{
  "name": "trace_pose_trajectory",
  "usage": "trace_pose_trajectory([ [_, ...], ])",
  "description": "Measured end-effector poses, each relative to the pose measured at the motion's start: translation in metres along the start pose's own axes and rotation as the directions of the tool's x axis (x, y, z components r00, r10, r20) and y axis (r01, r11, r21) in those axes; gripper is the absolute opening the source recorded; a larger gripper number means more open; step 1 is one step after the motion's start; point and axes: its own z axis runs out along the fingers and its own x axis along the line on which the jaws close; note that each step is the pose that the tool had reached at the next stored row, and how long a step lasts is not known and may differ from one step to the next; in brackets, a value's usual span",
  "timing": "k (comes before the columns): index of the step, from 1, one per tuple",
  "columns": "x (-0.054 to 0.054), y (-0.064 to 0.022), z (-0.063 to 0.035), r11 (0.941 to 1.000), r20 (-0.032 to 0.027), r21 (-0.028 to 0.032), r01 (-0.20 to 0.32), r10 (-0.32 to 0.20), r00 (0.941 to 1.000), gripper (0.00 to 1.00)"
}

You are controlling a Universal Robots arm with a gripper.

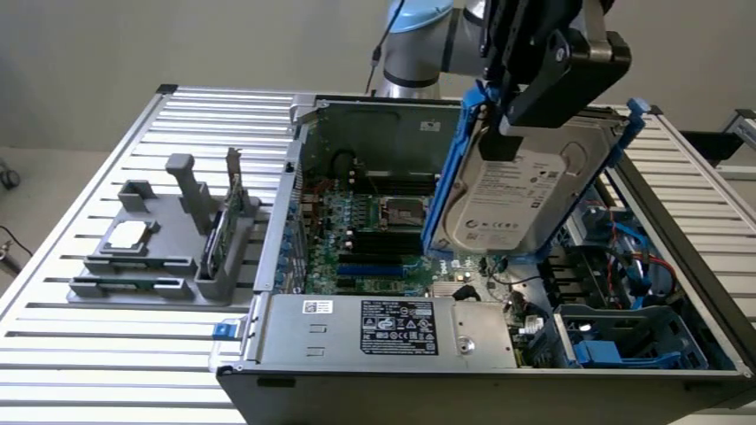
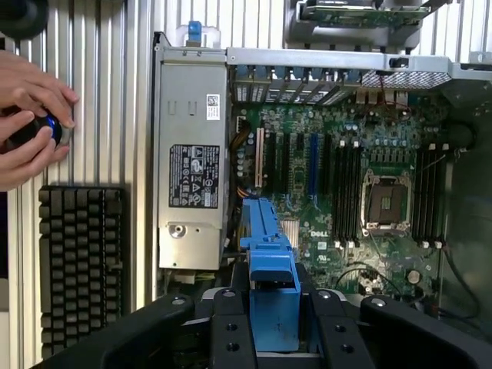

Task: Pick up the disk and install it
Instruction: 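Pick up the disk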

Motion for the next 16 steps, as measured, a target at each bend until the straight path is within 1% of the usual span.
trace_pose_trajectory([
  [13,0.033,-0.0387,-0.0019,1.0000,0.0000,0.0000,0.000,0.000,1.0000,0.33],
  [16,0.039,-0.0488,-0.0022,1.0000,0.0000,0.0023,0.000,0.000,1.0000,0.33],
])
